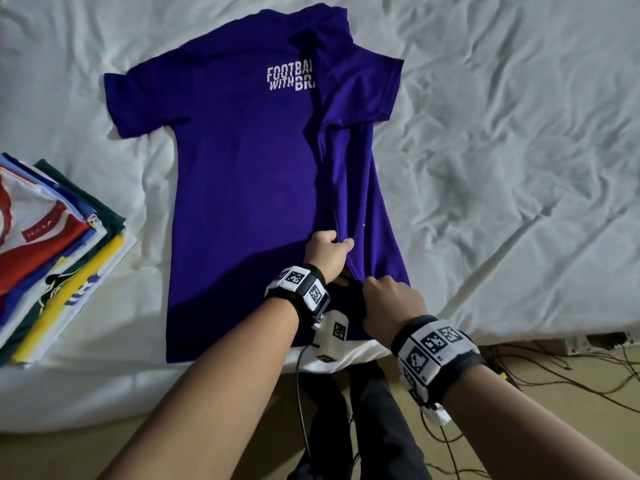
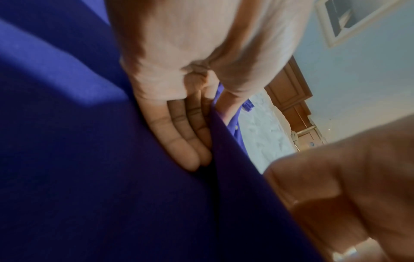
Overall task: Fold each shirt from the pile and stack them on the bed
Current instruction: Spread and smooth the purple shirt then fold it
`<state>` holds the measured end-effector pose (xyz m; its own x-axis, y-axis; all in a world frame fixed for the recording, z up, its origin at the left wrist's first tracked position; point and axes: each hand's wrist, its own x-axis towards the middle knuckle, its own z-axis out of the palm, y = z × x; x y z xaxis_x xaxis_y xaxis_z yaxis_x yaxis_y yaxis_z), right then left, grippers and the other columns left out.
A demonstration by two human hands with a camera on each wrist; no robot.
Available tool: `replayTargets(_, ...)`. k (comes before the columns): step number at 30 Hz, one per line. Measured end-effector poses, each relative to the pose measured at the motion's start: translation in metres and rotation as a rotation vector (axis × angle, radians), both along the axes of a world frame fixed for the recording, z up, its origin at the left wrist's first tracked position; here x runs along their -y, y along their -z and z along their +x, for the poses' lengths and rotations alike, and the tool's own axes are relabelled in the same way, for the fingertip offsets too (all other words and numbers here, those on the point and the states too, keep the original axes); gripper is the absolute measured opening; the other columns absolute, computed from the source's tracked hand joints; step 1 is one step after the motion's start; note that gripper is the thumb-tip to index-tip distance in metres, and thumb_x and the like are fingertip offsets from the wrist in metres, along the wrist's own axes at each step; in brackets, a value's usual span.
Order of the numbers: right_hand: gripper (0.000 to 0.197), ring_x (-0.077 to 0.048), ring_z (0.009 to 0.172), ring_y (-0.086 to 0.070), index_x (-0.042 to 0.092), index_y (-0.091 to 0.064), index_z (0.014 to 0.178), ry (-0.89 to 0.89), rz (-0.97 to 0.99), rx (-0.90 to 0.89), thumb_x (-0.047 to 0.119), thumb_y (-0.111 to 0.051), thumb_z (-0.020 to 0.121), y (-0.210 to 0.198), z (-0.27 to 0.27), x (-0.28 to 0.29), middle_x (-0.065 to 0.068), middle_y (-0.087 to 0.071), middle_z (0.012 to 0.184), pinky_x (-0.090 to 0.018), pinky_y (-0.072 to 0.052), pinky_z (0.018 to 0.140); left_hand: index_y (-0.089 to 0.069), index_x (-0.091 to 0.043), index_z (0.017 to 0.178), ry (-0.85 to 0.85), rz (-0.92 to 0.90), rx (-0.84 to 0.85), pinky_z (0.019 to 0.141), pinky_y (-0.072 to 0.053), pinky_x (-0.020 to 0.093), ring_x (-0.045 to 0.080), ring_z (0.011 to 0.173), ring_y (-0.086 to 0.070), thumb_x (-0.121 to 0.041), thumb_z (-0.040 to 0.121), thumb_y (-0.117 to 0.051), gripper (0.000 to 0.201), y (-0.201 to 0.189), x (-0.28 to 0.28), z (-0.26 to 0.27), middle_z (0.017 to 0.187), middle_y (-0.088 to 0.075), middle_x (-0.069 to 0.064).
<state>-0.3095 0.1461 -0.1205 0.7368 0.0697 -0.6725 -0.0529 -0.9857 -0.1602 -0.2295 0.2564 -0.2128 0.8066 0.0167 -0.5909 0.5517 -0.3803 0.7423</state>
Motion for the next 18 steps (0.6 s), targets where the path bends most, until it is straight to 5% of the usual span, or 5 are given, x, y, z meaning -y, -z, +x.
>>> replayTargets(5, 0.015, -0.039, 0.090, -0.063, 0.015, -0.042, 0.087, 0.120, 0.158, -0.040, 0.017, -0.057, 0.089, 0.007, -0.012, -0.005, -0.010, -0.055, 0.093, -0.036, -0.042, 0.065, -0.029, -0.017, 0.064, 0.004, 0.044, -0.017, 0.052, -0.028, 0.031, 0.018, 0.053, -0.029, -0.012, 0.093, -0.062, 0.044, -0.005, -0.008, -0.001, 0.055, -0.031, -0.004)
replayTargets(8, 0.025, -0.038, 0.077, -0.056, 0.016, -0.051, 0.073, 0.453, 0.249, 0.126, 0.025, -0.045, 0.096, 0.018, -0.008, 0.010, -0.014, -0.061, 0.086, -0.036, -0.041, 0.067, -0.053, -0.010, 0.077, -0.060, 0.029, -0.054, 0.056, -0.056, 0.041, 0.023, 0.057, -0.048, -0.024, 0.082, -0.070, 0.024, -0.012, -0.015, -0.004, 0.063, -0.047, 0.003)
replayTargets(12, 0.029, -0.037, 0.108, -0.055, 0.010, -0.054, 0.117, 0.640, 0.139, 0.239, 0.032, -0.042, 0.102, 0.031, -0.001, 0.033, -0.014, -0.055, 0.117, -0.043, -0.045, 0.086, -0.060, -0.006, 0.087, -0.062, 0.057, -0.126, 0.045, -0.059, 0.048, 0.032, 0.057, -0.066, -0.029, 0.084, -0.077, 0.029, -0.015, -0.011, -0.027, 0.071, -0.062, 0.008)
replayTargets(15, 0.030, -0.035, 0.101, -0.060, 0.016, -0.049, 0.110, 0.694, 0.119, 0.098, 0.044, -0.043, 0.103, 0.045, -0.005, 0.033, -0.011, -0.063, 0.113, -0.040, -0.043, 0.079, -0.048, -0.013, 0.064, -0.073, 0.172, -0.067, 0.054, -0.060, 0.046, 0.038, 0.061, -0.066, -0.033, 0.082, -0.071, 0.035, -0.007, -0.009, -0.039, 0.064, -0.060, 0.009)
replayTargets(18, 0.026, -0.038, 0.092, -0.060, 0.017, -0.046, 0.104, 0.705, 0.131, 0.102, 0.042, -0.041, 0.104, 0.053, -0.015, 0.034, -0.015, -0.065, 0.105, -0.042, -0.044, 0.077, -0.050, -0.015, 0.072, -0.139, 0.214, -0.031, 0.067, -0.049, 0.036, 0.036, 0.076, -0.061, -0.030, 0.093, -0.063, 0.029, -0.006, -0.009, -0.042, 0.070, -0.059, 0.004)
